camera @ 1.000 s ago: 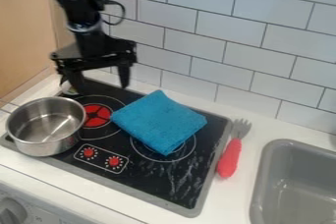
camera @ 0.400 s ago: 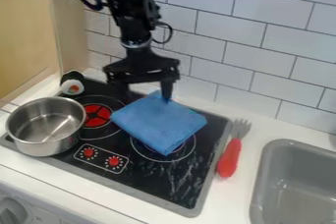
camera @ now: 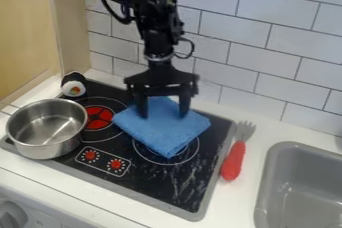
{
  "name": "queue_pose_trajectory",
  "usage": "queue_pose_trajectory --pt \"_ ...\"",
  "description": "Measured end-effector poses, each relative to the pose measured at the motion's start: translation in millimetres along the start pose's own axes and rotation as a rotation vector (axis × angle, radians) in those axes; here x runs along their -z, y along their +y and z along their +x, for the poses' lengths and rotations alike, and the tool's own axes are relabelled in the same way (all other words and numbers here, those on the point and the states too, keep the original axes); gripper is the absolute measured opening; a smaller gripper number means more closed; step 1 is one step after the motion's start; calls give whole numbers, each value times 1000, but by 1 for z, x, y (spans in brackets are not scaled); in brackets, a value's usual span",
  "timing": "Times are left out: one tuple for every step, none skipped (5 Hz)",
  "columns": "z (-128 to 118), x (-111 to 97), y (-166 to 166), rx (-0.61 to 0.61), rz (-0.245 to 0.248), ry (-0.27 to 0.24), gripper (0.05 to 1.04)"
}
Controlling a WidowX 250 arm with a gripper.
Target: Move the blue cloth to the lower right corner of the stove
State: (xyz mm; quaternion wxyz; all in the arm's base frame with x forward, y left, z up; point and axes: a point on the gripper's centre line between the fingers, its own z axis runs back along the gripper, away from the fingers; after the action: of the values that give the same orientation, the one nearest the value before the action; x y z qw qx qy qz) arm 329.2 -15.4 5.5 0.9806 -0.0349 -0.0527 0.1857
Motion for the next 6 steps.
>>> queue_pose_trajectory --pt "7 2 -5 2 -4 11 999" --pt "7 3 -8 16 4 16 999" --pt "7 4 -10 16 -12 15 999" --pt "0 5 -9 22 -6 20 999" --pt "-11 8 -10 32 1 31 999" --pt "-15 9 -12 40 16 33 999"
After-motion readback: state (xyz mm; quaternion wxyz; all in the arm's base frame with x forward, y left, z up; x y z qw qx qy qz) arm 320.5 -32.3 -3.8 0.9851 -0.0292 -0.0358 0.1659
